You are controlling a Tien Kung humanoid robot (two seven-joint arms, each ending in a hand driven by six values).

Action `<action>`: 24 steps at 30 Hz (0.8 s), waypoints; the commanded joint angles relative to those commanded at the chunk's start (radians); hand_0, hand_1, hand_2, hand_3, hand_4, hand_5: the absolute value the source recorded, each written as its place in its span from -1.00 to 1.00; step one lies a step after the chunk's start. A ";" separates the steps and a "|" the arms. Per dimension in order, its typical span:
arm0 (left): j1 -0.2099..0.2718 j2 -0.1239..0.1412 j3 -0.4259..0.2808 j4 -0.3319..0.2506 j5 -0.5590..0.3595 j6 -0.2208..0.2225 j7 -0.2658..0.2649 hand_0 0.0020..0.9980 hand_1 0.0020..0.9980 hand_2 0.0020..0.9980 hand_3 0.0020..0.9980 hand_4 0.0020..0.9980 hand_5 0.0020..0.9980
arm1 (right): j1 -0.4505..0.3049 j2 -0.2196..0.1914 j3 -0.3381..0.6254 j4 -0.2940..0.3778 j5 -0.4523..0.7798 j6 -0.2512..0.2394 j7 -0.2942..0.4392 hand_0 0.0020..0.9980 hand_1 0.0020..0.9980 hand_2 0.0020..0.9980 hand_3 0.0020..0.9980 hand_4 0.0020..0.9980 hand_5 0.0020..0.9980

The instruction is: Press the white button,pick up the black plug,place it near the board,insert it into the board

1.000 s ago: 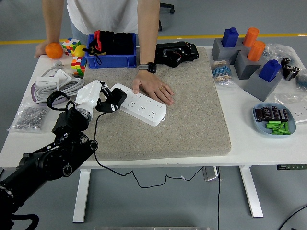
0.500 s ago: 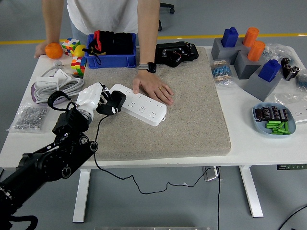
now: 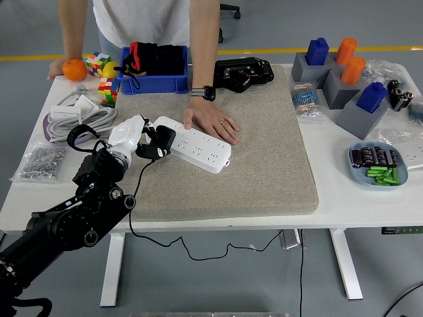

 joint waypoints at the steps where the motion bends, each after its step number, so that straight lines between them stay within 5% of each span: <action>1: 0.000 0.000 0.000 -0.002 0.000 -0.001 0.001 0.78 0.91 0.90 0.87 1.00 -0.30 | 0.000 0.000 0.001 0.000 0.000 0.000 0.000 0.64 0.31 0.29 0.25 0.50 -0.02; 13: 0.005 0.003 -0.003 -0.026 0.003 -0.010 0.007 0.90 1.00 1.00 1.00 1.00 -0.11 | -0.001 0.001 0.001 0.000 0.000 0.000 0.000 0.64 0.31 0.30 0.25 0.50 -0.02; 24: 0.020 0.012 -0.013 -0.060 0.026 0.045 -0.033 0.91 1.00 0.98 0.95 1.00 -0.07 | -0.001 0.002 -0.002 -0.001 0.000 0.000 0.000 0.64 0.31 0.29 0.24 0.50 -0.02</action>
